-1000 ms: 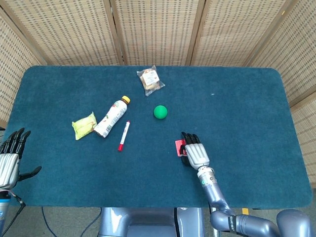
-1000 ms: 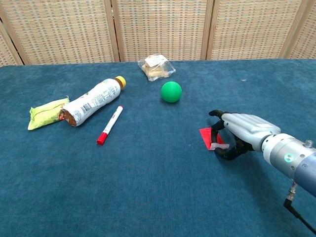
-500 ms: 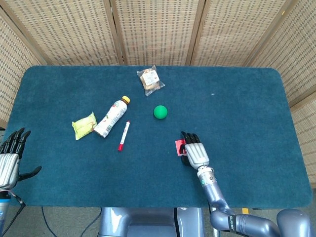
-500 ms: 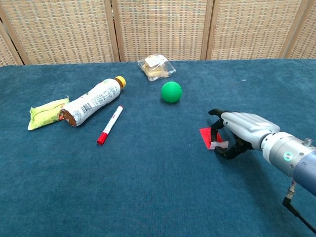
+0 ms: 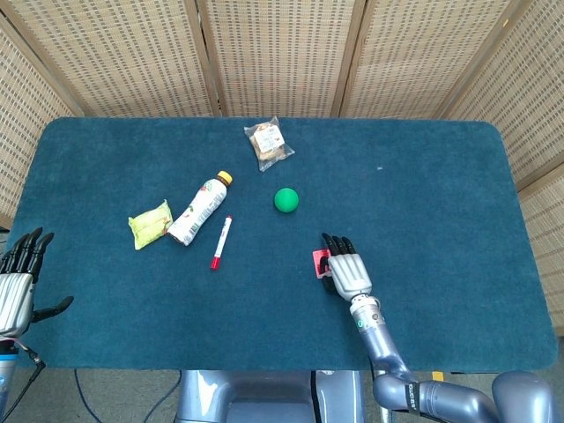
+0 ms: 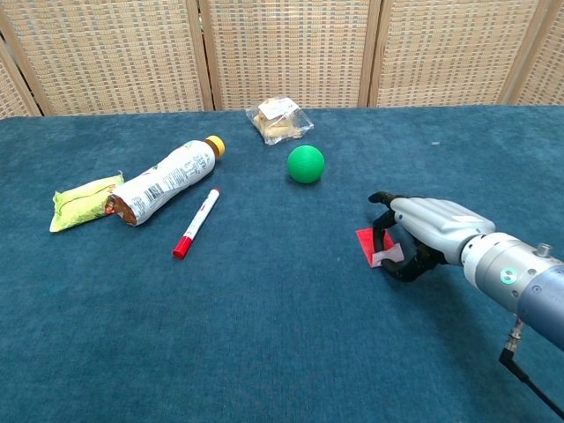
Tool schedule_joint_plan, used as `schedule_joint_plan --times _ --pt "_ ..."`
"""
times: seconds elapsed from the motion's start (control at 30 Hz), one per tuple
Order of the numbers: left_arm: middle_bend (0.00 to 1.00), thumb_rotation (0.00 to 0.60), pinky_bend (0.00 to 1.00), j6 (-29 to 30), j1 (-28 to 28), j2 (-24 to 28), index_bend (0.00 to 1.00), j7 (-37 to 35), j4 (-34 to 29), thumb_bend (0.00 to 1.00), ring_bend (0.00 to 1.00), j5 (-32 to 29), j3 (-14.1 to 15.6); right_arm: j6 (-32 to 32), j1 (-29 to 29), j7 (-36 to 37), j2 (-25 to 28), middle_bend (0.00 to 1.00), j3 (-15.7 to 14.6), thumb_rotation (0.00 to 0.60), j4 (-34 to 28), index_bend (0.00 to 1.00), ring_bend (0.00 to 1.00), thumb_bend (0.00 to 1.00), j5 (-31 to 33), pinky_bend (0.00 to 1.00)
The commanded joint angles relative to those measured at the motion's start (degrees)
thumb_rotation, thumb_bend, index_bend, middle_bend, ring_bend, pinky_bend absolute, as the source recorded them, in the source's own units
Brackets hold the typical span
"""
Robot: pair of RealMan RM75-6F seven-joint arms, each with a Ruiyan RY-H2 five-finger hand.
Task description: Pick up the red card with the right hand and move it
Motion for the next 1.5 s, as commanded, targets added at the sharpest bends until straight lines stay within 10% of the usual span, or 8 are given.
schedule_joint_plan --times 0.03,1.5 --pt "0.00 0.600 0.13 -0.04 -0.02 0.00 0.00 -0.01 0.00 0.06 0.00 -0.06 -0.02 -0.04 0.07 -0.07 -0.02 0.09 0.00 0.600 0.02 0.66 0.00 0.60 0.07 0.00" --pt "0.00 0.600 0.13 -0.67 -0.28 -0.22 0.00 0.21 0.31 0.06 0.00 -0.79 -0.12 0.75 6.77 -4.32 1.44 0.15 7.26 0.600 -1.25 0.72 0.00 0.55 3.77 0.00"
